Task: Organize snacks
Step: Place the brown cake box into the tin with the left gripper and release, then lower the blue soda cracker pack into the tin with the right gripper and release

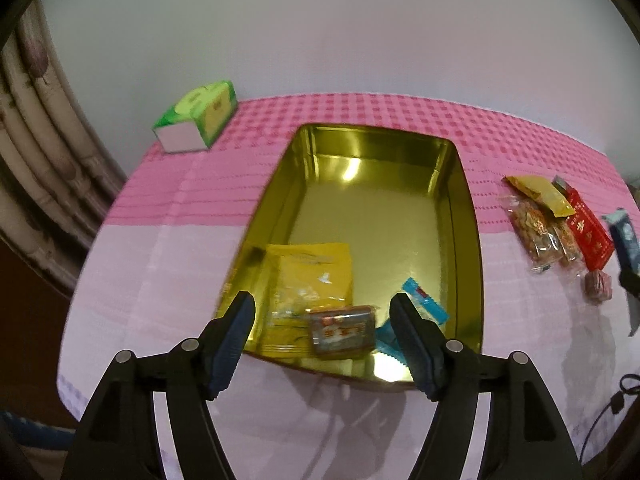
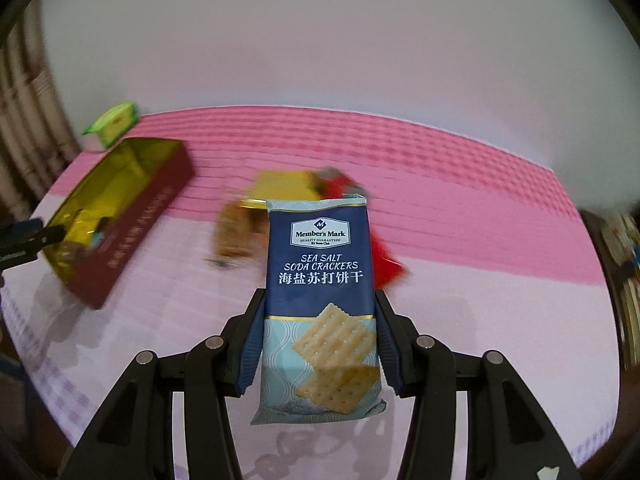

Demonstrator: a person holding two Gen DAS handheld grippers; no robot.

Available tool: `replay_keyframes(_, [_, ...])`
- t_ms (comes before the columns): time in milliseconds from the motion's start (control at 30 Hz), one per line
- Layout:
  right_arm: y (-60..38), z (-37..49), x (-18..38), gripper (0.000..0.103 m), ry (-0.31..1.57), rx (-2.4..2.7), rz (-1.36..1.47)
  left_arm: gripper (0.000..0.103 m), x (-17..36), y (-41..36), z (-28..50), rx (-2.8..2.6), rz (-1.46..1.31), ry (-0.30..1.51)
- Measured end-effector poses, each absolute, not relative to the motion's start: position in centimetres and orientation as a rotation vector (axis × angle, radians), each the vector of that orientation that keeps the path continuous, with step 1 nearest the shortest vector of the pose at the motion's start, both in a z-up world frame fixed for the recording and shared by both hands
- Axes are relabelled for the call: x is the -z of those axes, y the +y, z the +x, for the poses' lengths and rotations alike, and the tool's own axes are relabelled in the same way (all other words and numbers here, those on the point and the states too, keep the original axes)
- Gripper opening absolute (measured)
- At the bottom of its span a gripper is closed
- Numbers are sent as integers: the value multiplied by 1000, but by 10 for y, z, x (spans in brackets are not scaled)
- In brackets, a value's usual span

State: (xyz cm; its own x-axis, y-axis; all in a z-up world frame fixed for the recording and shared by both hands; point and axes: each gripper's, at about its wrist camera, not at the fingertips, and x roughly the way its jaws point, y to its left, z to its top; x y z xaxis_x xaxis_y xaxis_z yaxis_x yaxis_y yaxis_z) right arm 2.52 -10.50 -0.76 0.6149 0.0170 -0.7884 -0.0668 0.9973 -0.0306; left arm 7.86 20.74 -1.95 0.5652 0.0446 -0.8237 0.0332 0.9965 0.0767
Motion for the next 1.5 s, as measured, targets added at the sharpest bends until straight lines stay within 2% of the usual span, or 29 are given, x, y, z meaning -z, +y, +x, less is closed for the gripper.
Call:
replay_keyframes(567, [67, 61, 10, 46, 891, -361, -213, 72, 18, 271, 49, -145, 47, 992])
replay_keyframes(1500, [135, 83, 36, 46, 942, -436, -316, 74, 17, 292, 52, -190, -12, 999])
